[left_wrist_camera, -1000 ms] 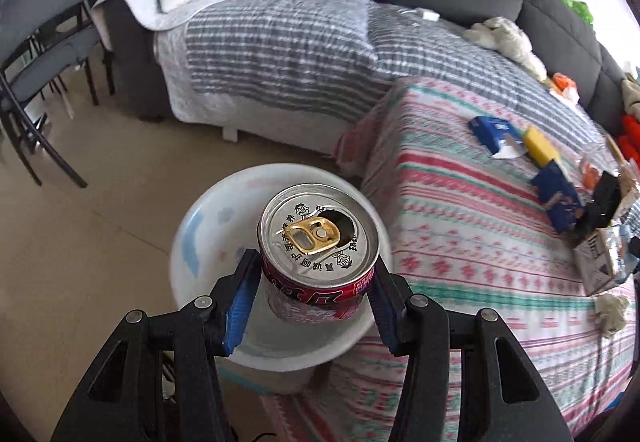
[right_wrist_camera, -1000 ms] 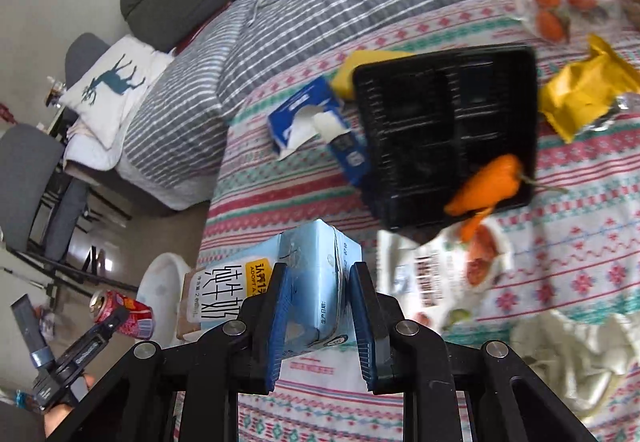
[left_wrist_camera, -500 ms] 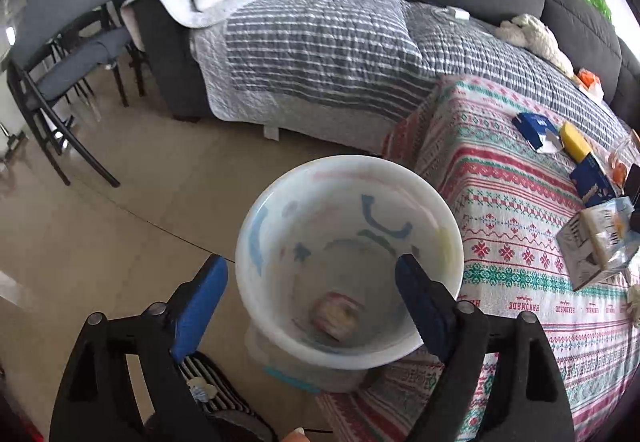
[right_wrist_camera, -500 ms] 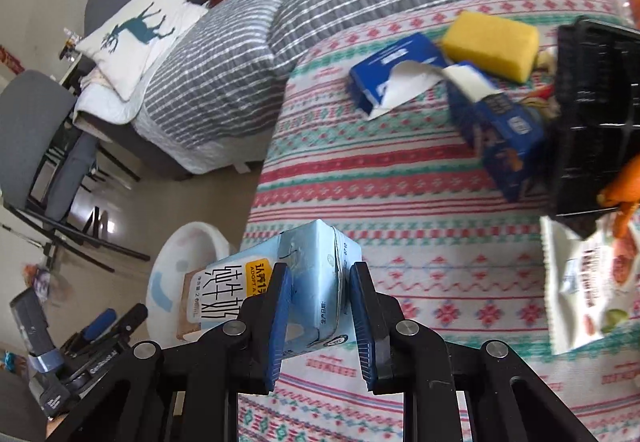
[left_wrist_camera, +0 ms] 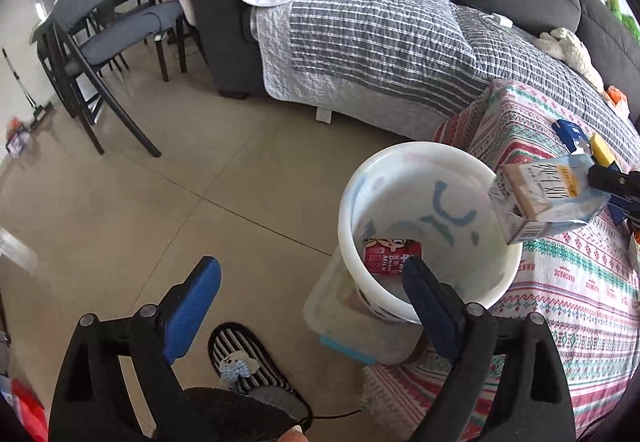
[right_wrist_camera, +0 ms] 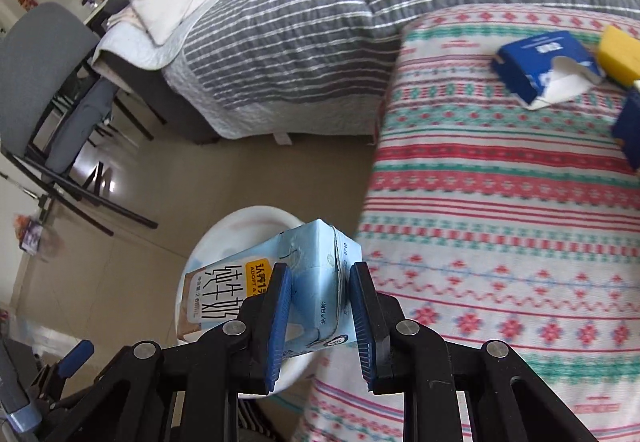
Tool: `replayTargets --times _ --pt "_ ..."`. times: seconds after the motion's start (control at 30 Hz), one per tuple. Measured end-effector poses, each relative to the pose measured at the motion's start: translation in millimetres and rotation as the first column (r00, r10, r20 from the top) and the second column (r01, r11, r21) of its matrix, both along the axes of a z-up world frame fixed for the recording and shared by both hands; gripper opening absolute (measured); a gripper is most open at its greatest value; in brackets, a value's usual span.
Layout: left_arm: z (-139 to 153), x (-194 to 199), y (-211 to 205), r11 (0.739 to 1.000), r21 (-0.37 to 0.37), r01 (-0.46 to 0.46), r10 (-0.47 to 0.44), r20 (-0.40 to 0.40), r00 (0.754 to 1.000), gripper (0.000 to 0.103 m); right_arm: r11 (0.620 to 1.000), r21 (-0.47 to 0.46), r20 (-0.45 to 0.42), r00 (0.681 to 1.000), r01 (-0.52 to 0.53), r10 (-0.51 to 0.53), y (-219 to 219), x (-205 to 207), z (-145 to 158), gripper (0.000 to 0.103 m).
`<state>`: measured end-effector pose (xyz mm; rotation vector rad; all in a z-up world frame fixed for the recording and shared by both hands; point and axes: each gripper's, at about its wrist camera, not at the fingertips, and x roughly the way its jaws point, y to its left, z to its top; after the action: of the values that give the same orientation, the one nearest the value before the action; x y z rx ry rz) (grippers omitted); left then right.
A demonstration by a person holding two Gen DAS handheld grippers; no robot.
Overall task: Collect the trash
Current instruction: 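Move the blue milk carton over the white bin and open the right tool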
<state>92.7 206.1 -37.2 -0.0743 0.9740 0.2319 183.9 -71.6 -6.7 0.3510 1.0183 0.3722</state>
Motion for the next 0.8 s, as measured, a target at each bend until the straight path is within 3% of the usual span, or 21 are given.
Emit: replayTargets --times 0.17,0.2,0.23,0.27,0.53,0.8 --pt "2.9 -7.6 9.3 1.0 -0.025 -0.007 0.007 0.008 1.0 0.094 1.0 0.009 -0.002 1.0 -0.022 0.022 21.9 6.4 -5.2 0.033" --pt "3.4 -8.2 10.1 1.0 -0.027 -0.006 0.006 0.008 1.0 0.094 1.0 0.008 -0.006 1.0 -0.021 0.021 23.7 7.2 -5.6 0.039" --pt "3.7 -9.4 10.6 1.0 -0.029 -0.004 0.004 0.007 1.0 0.094 1.0 0.004 -0.005 1.0 -0.015 0.015 24.4 6.4 -5.1 0.054" --pt "3.8 -10.1 11.1 1.0 -0.031 -0.002 0.002 0.005 1.0 0.094 1.0 -0.002 0.005 1.0 -0.007 0.007 23.7 4.8 -3.7 0.061" --pt "10.7 -15.1 2.2 0.998 -0.052 0.019 -0.018 0.012 1.0 0.094 0.998 -0.056 0.042 0.999 0.012 -0.01 2.2 -9.5 9.1 0.07" --pt "18.0 -16.7 -22.5 0.997 -0.056 0.057 -0.057 0.009 0.998 0.094 0.983 -0.179 0.109 0.994 0.036 -0.016 -40.9 -37.6 20.8 0.085"
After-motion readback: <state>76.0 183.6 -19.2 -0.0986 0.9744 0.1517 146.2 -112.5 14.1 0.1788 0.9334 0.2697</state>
